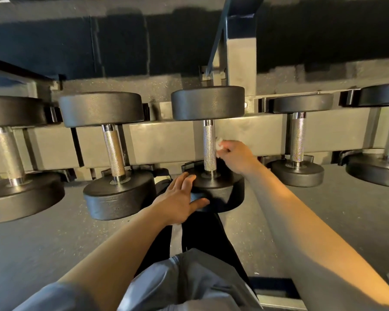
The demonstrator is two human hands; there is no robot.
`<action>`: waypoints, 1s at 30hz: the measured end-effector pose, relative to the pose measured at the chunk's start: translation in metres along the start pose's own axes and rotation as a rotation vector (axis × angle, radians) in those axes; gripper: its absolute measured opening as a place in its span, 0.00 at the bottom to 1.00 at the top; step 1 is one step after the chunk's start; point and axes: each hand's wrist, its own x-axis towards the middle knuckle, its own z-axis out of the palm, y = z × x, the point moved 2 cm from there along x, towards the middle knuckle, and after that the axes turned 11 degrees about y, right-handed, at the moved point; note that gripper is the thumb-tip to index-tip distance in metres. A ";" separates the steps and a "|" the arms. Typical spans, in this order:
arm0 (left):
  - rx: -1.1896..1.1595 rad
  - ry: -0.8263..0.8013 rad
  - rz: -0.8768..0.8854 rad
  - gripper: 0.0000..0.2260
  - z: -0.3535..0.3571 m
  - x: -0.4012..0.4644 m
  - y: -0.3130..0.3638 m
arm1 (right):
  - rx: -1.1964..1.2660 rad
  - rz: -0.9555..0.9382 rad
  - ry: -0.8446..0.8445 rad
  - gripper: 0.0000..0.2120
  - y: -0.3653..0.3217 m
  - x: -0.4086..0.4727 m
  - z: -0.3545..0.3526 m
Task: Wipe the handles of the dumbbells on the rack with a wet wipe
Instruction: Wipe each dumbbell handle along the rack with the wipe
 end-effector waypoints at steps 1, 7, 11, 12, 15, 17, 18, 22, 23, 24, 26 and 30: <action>0.005 -0.005 -0.001 0.36 0.000 0.000 0.000 | -0.142 -0.033 -0.050 0.09 0.002 -0.004 0.001; 0.022 -0.003 0.001 0.35 -0.002 0.000 0.002 | -0.227 -0.086 -0.037 0.11 0.005 0.001 -0.002; 0.021 -0.007 0.004 0.35 -0.004 0.001 0.002 | 0.636 0.298 0.236 0.12 -0.022 0.021 -0.011; 0.024 -0.013 0.004 0.35 -0.004 0.001 0.001 | 0.625 0.303 0.247 0.13 -0.028 0.022 -0.008; 0.032 -0.014 0.009 0.35 -0.004 0.001 0.000 | 0.265 0.062 0.263 0.12 -0.031 0.012 0.000; 0.031 -0.015 0.009 0.35 -0.004 0.001 0.000 | -0.018 -0.034 0.182 0.11 -0.014 0.000 0.005; 0.031 -0.019 0.007 0.35 -0.004 0.001 0.001 | -0.148 -0.053 0.109 0.12 -0.002 -0.007 0.009; 0.022 -0.019 0.006 0.36 -0.003 0.002 0.001 | -0.276 -0.142 -0.065 0.11 0.018 -0.020 0.008; 0.024 -0.013 0.005 0.36 -0.003 0.002 0.000 | -0.324 -0.208 -0.038 0.11 0.014 -0.021 0.003; 0.027 -0.011 0.005 0.36 -0.003 0.001 0.000 | -0.365 -0.307 0.053 0.11 0.009 -0.023 0.000; 0.021 0.000 0.006 0.36 -0.002 0.001 0.000 | -0.326 -0.536 0.331 0.07 -0.009 -0.029 -0.008; -0.016 0.052 0.008 0.36 0.001 0.002 -0.001 | -0.425 -0.994 0.552 0.09 -0.047 -0.028 0.004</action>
